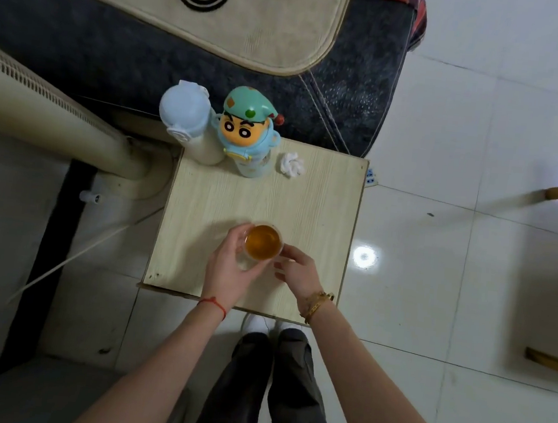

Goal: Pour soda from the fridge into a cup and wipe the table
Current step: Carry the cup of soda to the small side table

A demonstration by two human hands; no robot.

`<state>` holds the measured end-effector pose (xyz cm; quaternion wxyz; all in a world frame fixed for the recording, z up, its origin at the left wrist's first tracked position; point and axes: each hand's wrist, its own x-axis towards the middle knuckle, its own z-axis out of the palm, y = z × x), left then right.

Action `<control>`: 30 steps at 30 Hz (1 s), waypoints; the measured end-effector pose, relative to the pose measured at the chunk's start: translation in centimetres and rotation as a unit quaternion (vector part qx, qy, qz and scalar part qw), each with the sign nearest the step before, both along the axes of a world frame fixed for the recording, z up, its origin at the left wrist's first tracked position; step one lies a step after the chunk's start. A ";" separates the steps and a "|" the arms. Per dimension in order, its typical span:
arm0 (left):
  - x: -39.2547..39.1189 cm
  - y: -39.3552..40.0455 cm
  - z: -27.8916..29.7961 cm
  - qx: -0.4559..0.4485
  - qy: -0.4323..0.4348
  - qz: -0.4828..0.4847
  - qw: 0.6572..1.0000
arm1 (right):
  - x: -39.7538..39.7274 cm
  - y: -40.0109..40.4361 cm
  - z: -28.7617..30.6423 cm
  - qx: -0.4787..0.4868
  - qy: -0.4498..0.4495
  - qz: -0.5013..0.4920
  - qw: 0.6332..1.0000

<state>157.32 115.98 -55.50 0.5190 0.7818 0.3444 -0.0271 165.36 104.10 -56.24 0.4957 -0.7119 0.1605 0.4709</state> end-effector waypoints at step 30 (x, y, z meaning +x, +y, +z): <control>-4.5 3.6 17.1 0.178 0.057 -0.227 0.956 | -1.4 -5.5 19.2 -0.193 -0.315 0.316 0.874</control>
